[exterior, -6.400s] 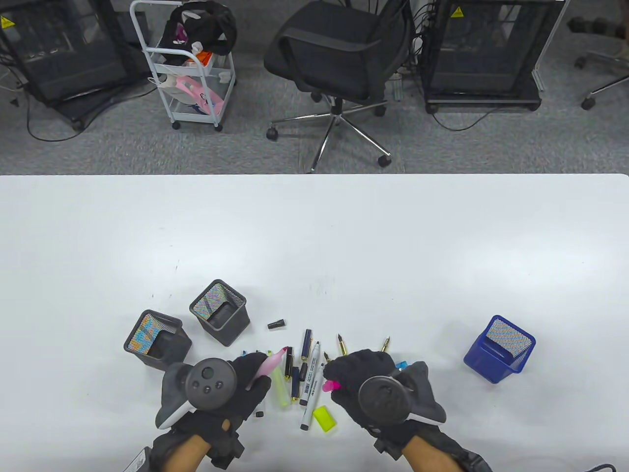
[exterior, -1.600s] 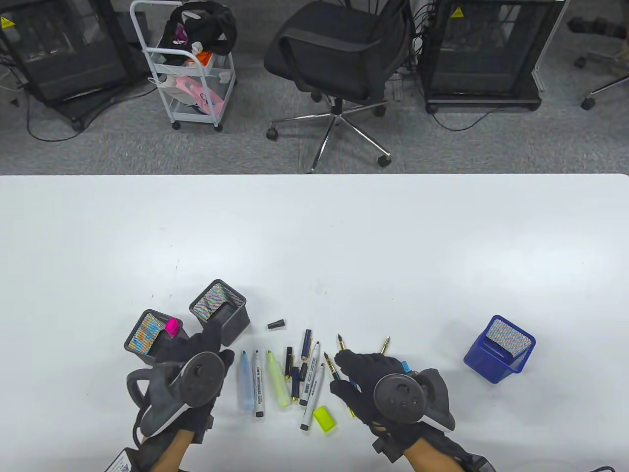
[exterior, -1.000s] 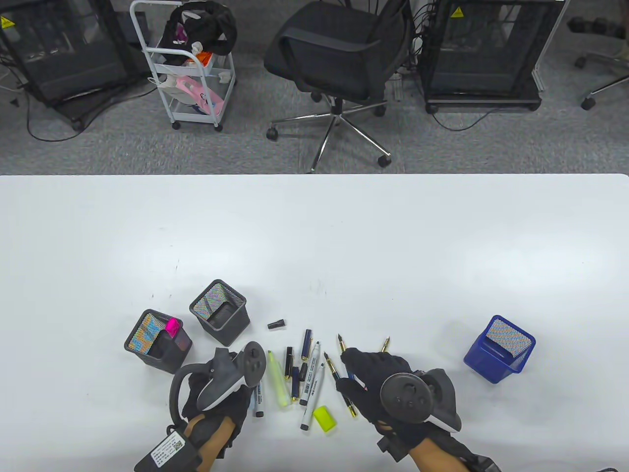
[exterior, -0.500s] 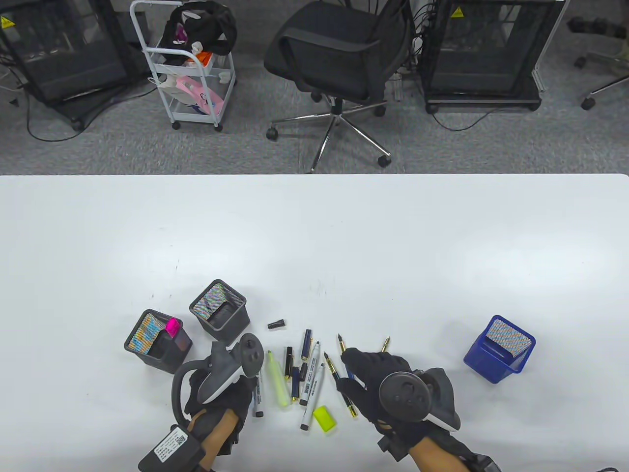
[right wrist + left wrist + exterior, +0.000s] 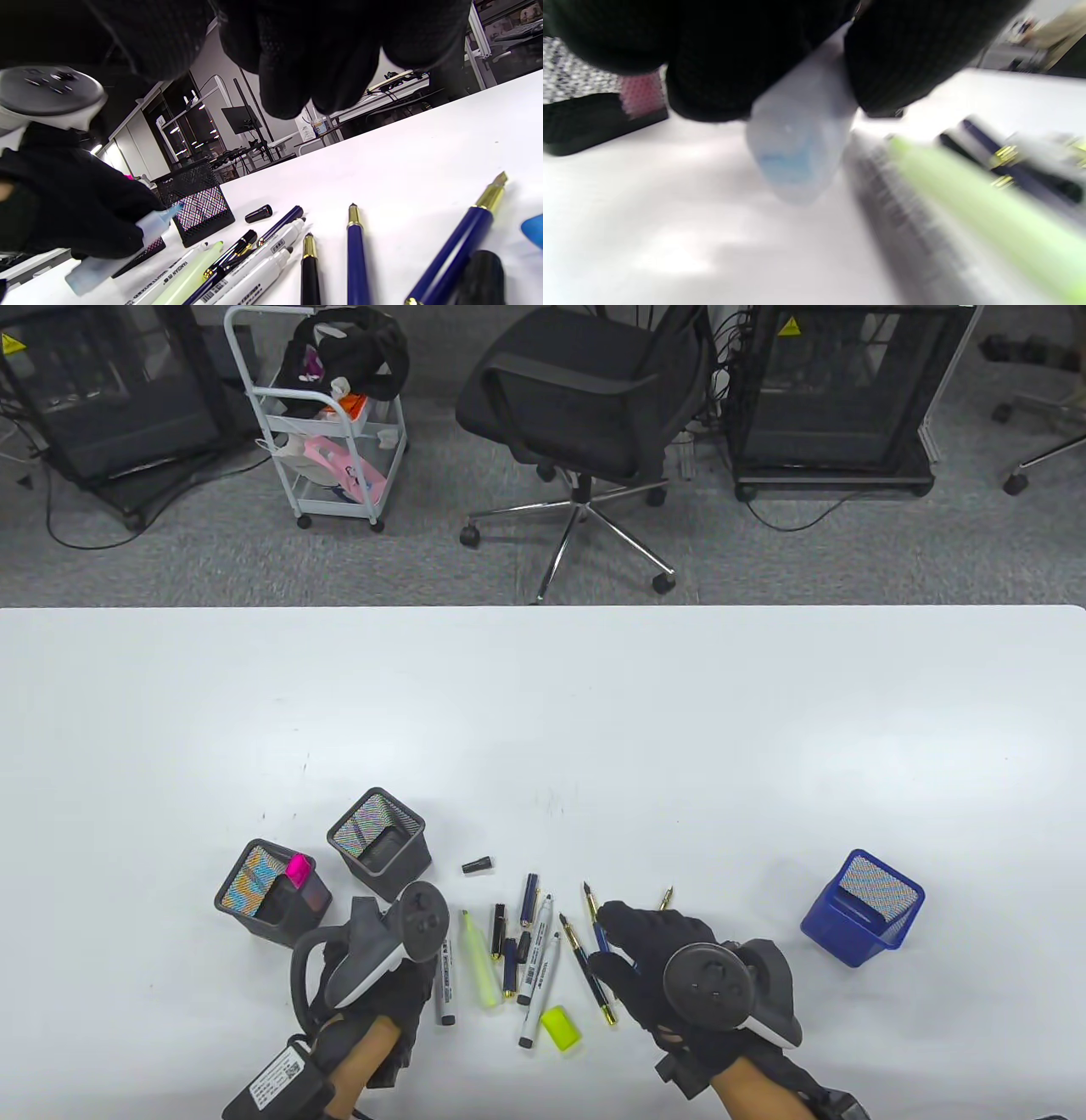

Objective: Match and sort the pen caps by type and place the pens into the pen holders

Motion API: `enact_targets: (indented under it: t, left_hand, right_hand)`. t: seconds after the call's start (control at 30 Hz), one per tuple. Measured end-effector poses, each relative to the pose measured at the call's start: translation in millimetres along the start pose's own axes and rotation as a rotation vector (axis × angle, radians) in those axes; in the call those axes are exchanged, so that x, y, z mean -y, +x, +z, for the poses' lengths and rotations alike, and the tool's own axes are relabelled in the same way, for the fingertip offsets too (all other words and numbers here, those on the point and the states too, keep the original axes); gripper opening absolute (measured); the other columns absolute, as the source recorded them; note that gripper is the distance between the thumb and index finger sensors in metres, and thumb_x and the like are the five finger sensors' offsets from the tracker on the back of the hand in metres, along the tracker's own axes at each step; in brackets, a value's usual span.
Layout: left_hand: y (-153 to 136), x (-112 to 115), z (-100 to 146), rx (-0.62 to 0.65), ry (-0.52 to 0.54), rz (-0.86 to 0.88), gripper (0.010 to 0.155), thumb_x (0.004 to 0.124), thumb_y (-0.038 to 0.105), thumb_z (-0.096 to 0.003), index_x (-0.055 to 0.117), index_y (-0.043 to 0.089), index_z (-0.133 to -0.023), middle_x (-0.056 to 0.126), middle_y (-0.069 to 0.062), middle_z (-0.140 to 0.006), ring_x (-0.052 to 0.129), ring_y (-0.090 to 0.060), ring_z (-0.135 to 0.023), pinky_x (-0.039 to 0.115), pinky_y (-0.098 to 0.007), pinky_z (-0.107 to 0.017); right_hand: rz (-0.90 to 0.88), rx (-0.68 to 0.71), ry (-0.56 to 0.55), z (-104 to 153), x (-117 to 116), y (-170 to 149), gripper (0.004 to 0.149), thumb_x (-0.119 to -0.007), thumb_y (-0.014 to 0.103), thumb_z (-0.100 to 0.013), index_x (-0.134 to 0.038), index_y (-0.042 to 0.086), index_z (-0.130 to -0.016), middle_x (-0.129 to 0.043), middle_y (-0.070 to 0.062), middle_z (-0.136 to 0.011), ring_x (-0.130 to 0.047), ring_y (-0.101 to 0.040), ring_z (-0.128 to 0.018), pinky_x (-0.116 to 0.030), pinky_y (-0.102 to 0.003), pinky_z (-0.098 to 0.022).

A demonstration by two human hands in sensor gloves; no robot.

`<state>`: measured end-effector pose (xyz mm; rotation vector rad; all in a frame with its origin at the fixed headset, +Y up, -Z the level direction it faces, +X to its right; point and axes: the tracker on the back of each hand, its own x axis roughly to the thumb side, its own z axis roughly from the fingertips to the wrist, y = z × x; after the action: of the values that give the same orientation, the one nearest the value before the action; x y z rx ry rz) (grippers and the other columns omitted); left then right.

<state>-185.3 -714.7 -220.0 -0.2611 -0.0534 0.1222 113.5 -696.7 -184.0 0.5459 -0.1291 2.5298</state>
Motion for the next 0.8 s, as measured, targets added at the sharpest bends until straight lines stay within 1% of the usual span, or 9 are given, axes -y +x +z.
enact_targets:
  t: [0.07,0.2,0.27,0.4,0.53,0.6,0.67,0.73,0.8]
  left_hand:
    - [1,-7,7,0.066,0.013,0.061,0.059,0.089,0.035,-0.0442,0.081,0.002,-0.092,0.102,-0.022,-0.073,0.103,-0.032,-0.044,0.083,-0.065,-0.042]
    - [2,-16,19,0.180,0.034,0.187,0.055,0.083,0.038,-0.0466,0.080,0.005,-0.091,0.102,-0.020,-0.073,0.103,-0.031,-0.045,0.082,-0.065,-0.043]
    - [0,-19,23,0.226,0.039,0.237,0.053,0.077,0.039,-0.0483,0.079,0.006,-0.089,0.101,-0.019,-0.073,0.102,-0.032,-0.047,0.081,-0.066,-0.045]
    - [-5,-21,30,0.220,0.065,0.264,0.052,0.069,0.042,-0.0501,0.075,0.008,-0.089,0.100,-0.019,-0.079,0.106,-0.035,-0.057,0.081,-0.067,-0.048]
    - [-9,-22,33,0.235,0.131,0.324,0.052,0.072,0.041,-0.0494,0.074,0.007,-0.089,0.102,-0.018,-0.075,0.111,-0.035,-0.056,0.083,-0.066,-0.047]
    - [-8,-22,33,0.285,0.168,0.366,0.052,0.074,0.040,-0.0491,0.073,0.008,-0.090,0.101,-0.017,-0.075,0.108,-0.036,-0.057,0.080,-0.067,-0.049]
    - [-6,-22,35,0.305,0.203,0.360,0.052,0.075,0.040,-0.0489,0.072,0.009,-0.091,0.100,-0.017,-0.076,0.107,-0.036,-0.058,0.078,-0.069,-0.050]
    - [-3,-20,35,0.337,0.205,0.334,0.053,0.076,0.039,-0.0490,0.070,0.011,-0.094,0.097,-0.016,-0.078,0.103,-0.037,-0.060,0.074,-0.071,-0.052]
    - [0,-19,35,0.341,0.206,0.312,0.053,0.075,0.038,-0.0491,0.069,0.012,-0.095,0.097,-0.015,-0.079,0.102,-0.037,-0.062,0.074,-0.071,-0.053]
  right_hand:
    - [0.000,-0.001,-0.001,0,0,0,0.061,-0.082,0.048,-0.045,-0.072,0.010,-0.092,-0.095,-0.015,-0.082,-0.096,-0.038,-0.072,-0.077,-0.058,-0.057]
    - [-0.001,-0.001,-0.002,0,0,0,0.061,-0.082,0.047,-0.046,-0.072,0.010,-0.092,-0.095,-0.015,-0.082,-0.096,-0.038,-0.072,-0.077,-0.058,-0.057]
    - [0.000,0.000,-0.003,0,0,-1,0.060,-0.082,0.047,-0.046,-0.072,0.010,-0.092,-0.095,-0.015,-0.082,-0.096,-0.038,-0.072,-0.077,-0.058,-0.057]
    - [-0.002,-0.002,-0.003,1,1,-1,0.061,-0.082,0.047,-0.046,-0.072,0.010,-0.092,-0.095,-0.015,-0.082,-0.096,-0.038,-0.072,-0.077,-0.057,-0.057]
    - [-0.002,-0.006,-0.004,1,1,-2,0.060,-0.082,0.047,-0.046,-0.072,0.010,-0.092,-0.095,-0.015,-0.082,-0.096,-0.038,-0.072,-0.077,-0.057,-0.057]
    - [0.004,-0.008,-0.006,1,1,-2,0.060,-0.083,0.046,-0.045,-0.072,0.010,-0.092,-0.095,-0.015,-0.082,-0.096,-0.038,-0.072,-0.077,-0.057,-0.057]
    - [0.013,-0.013,-0.005,1,3,-3,0.060,-0.083,0.045,-0.045,-0.072,0.010,-0.092,-0.095,-0.016,-0.082,-0.096,-0.038,-0.072,-0.078,-0.057,-0.057]
    - [0.056,-0.041,0.001,1,5,-5,0.061,-0.084,0.045,-0.045,-0.071,0.009,-0.093,-0.094,-0.017,-0.083,-0.096,-0.039,-0.072,-0.078,-0.057,-0.056]
    - [0.159,-0.107,0.000,1,9,-8,0.062,-0.085,0.045,-0.045,-0.071,0.009,-0.093,-0.094,-0.017,-0.083,-0.096,-0.039,-0.072,-0.079,-0.056,-0.055]
